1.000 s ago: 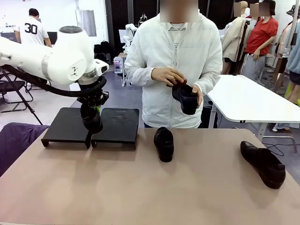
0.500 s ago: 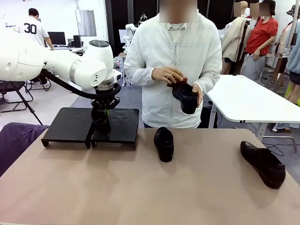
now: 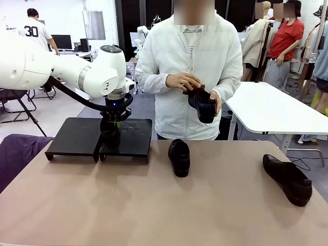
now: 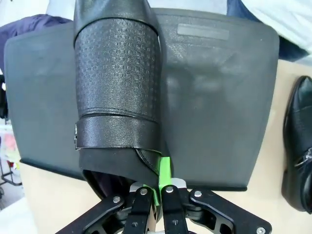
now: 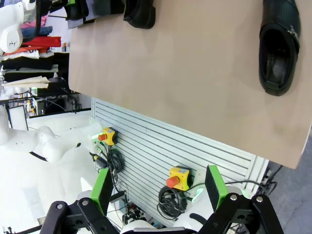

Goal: Organize the shoes by placing them on the stand.
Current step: Place the Shoe from the middle of the table onto the Shoes Stand.

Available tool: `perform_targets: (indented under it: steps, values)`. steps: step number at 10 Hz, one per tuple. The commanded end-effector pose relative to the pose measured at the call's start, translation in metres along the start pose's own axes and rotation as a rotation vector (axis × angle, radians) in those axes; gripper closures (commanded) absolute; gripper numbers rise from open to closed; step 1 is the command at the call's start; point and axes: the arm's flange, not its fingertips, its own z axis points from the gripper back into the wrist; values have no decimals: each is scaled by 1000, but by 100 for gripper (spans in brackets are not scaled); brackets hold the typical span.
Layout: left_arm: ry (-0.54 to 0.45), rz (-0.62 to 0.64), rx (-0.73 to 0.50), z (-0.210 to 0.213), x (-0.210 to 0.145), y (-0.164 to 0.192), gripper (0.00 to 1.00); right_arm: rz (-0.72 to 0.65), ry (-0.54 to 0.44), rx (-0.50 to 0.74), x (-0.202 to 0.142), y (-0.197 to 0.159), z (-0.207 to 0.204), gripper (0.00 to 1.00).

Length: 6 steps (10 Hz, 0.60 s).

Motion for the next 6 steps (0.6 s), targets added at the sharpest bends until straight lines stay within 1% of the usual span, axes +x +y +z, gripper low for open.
perform_targets:
  steps: [1,2,3,4,5,6]
  values:
    - [-24,-91,25,3,4,-1,98,26,9,-4,-3,-2,1,0]
    - [-40,-129,22,2,2,-4,96,26,9,-4,-3,-2,1,0]
    - [-33,-123,35,0,2,-6,91,26,9,-4,-3,-2,1,0]
    - [-29,-127,32,-1,2,-6,33,26,9,-4,-3,-2,1,0]
    - [-28,-117,24,-3,1,-6,0,26,9,-4,-3,-2,1,0]
    - [-30,-106,25,-3,1,-5,0,26,9,-4,-3,-2,1,0]
